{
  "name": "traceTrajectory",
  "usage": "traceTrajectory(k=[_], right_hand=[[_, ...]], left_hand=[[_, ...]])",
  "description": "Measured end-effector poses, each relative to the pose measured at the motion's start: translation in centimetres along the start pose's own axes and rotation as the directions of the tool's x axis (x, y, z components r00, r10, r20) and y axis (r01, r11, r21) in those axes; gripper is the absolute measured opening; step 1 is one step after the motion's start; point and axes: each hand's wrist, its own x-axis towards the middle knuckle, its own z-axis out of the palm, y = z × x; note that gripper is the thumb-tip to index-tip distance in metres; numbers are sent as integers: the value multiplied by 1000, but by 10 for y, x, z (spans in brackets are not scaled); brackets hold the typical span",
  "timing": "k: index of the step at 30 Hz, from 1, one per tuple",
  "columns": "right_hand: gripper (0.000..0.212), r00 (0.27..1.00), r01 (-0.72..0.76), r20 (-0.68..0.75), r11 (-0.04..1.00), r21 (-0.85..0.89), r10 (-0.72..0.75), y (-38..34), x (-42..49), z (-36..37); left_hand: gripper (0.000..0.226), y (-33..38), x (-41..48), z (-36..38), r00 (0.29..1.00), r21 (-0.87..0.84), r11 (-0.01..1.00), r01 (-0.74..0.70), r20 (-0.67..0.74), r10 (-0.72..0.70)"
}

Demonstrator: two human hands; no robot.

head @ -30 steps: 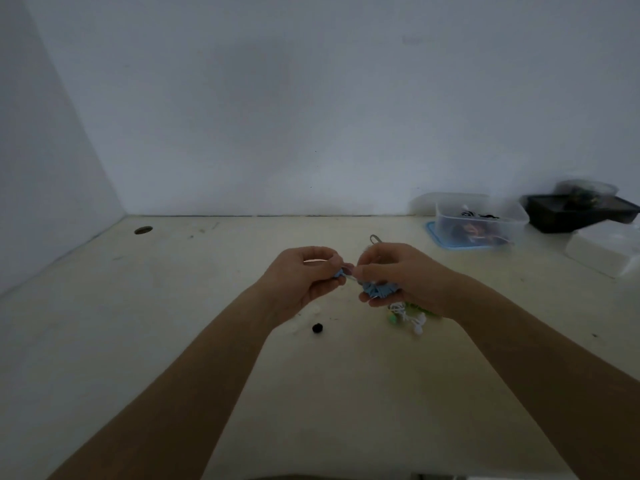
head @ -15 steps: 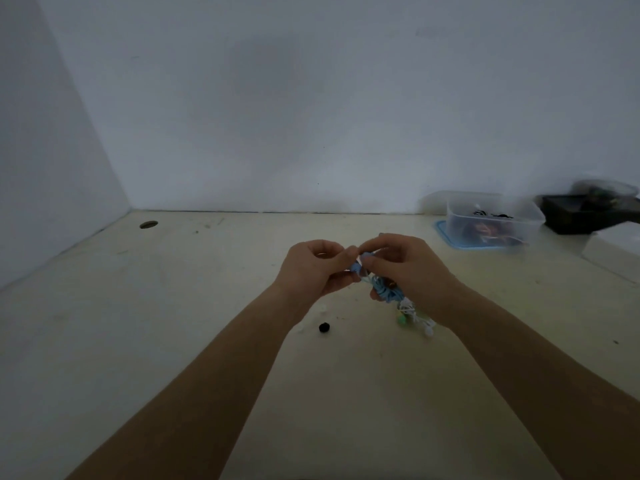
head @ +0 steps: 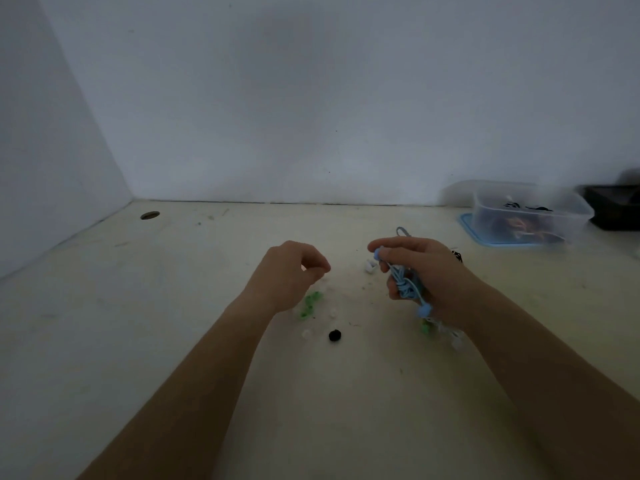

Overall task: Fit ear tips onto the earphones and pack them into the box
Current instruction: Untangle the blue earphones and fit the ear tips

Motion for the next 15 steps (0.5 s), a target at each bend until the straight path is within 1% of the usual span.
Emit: traceTrajectory(k=[5,7,10,15], right_hand=[[10,999,26,-21,999,-44,-27,3,1,0],[10,999,32,-3,997,-63,-33,3,-1,-2],[11,999,39,35,989,-145,-34,1,-4,-6],[9,994,109,21,979,-171,-107,0,-7,-6]], left_hand=[[12,-1,5,10,999,32,999,0,42,-1],[11,-1,4,13,999,24,1000,4,49,-5],[6,-2,4,13,998,20,1000,18,63,-19],[10,-3,4,11,996,54,998,34,83,-38]])
